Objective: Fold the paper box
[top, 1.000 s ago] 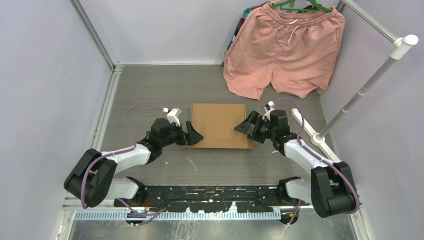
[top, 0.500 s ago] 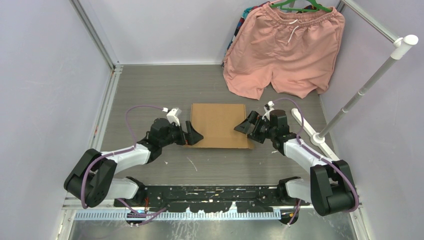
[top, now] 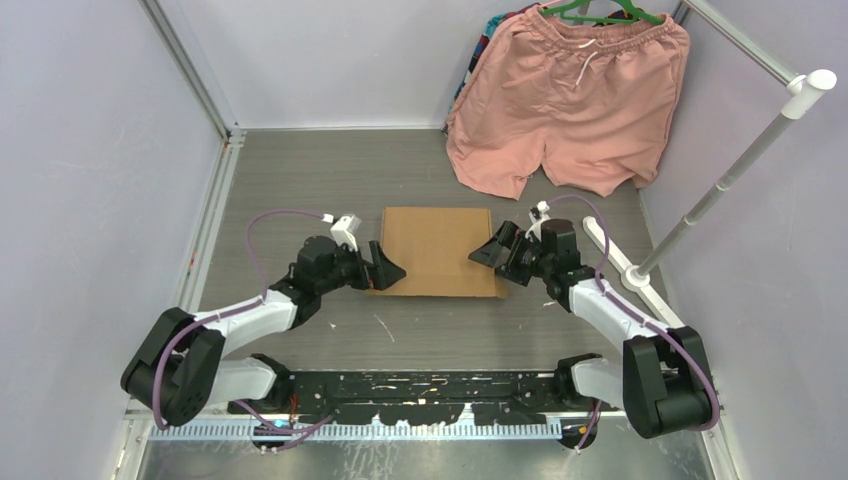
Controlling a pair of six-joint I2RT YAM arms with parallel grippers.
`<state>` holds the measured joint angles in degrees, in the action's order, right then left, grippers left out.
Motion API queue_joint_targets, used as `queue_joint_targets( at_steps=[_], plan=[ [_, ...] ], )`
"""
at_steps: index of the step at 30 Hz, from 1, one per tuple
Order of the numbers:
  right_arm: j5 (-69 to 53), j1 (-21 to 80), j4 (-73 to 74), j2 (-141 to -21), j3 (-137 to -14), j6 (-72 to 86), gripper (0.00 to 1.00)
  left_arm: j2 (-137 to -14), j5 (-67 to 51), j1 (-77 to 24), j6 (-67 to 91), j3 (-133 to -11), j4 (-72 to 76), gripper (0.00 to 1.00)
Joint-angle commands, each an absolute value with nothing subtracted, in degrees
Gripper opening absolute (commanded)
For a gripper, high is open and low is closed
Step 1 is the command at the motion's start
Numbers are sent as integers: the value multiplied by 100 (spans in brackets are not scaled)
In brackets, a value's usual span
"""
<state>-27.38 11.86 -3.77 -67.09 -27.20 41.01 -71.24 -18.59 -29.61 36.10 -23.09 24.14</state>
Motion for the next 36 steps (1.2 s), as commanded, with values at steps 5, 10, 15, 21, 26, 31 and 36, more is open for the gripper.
queue_joint_targets(
  at_steps=[5,10,15,21,26,31,36],
  plan=[
    [-2921,1173,-464,-6590,-2939,4145,100,-6980,-2036,-2953,3651,-2303,2544,100],
    [-2916,1176,-524,-6656,-2862,4140,100,-6973,-2013,-2955,3669,-2162,2588,100],
    [-2916,1177,-594,-6758,-2817,4148,100,-6986,-2012,-2947,3677,-2110,2597,100],
    [-2918,1178,-685,-6848,-2769,4158,100,-7039,-2030,-2953,3713,-2089,2684,100],
    [-2926,1182,-729,-6837,-2742,4175,100,-7048,-2042,-2953,3728,-2083,2712,100],
    [-2935,1174,-742,-6854,-2753,4177,100,-7051,-2014,-2951,3710,-2023,2707,100],
    [-2953,1178,-765,-6853,-2742,4192,100,-7060,-2036,-2953,3718,-2004,2725,100]
  ],
)
